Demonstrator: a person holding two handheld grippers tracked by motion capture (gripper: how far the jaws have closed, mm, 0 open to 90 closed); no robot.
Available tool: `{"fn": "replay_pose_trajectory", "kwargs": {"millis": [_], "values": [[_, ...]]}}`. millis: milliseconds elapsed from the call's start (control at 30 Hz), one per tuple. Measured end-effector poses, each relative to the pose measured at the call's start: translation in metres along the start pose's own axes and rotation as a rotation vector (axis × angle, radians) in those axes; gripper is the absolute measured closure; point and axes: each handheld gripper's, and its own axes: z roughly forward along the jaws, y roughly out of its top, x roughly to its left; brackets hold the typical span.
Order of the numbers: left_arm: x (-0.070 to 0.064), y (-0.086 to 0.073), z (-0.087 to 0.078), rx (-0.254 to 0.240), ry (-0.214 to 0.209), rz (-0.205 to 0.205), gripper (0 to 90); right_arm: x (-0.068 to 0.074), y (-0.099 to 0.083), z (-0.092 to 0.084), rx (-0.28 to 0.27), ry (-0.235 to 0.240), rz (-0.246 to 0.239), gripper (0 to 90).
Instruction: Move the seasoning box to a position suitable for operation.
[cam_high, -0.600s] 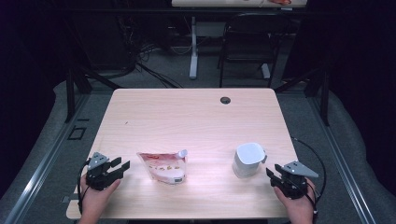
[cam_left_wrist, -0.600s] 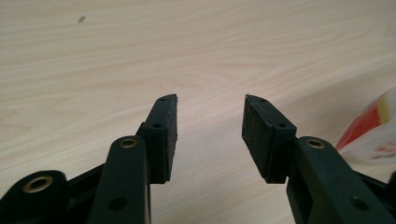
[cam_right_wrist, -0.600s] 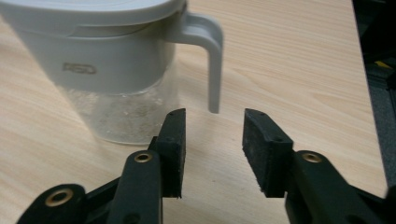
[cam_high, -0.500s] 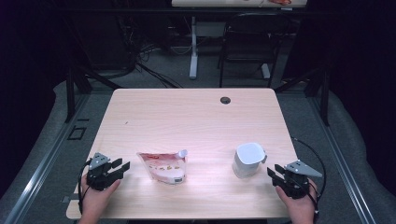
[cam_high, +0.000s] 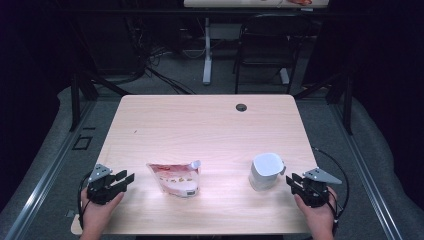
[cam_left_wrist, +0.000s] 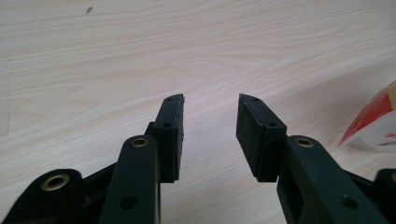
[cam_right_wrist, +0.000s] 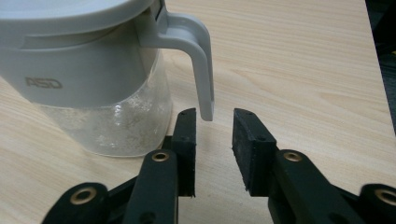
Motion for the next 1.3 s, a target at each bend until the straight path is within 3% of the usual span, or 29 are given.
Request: {"fn": "replay_pose_trajectory", "kwargs": {"millis": [167,400,700,1033,1300], "values": [[-0.003,0.0,0.0,0.005,-0.006,0.001,61.5,-0.001,0.002,0.004,-0.009,-0.002,0.003,71.6],[-0.01,-0.001,-0.001,0.002,-0.011,0.029,65.9,0.004,0.006,0.012,-0.025,0.013,-0.039,69.2],[-0.009,-0.004,0.0,0.0,-0.024,0.011,66.2,0.008,0.011,0.016,-0.049,0.006,-0.073,73.1],[-0.009,-0.006,-0.004,-0.004,-0.024,-0.006,65.9,0.006,0.016,0.025,-0.058,0.016,-0.051,79.4],[-0.006,-0.007,-0.003,0.0,-0.024,-0.016,65.9,0.008,0.016,0.026,-0.055,-0.006,-0.067,81.8]]}}
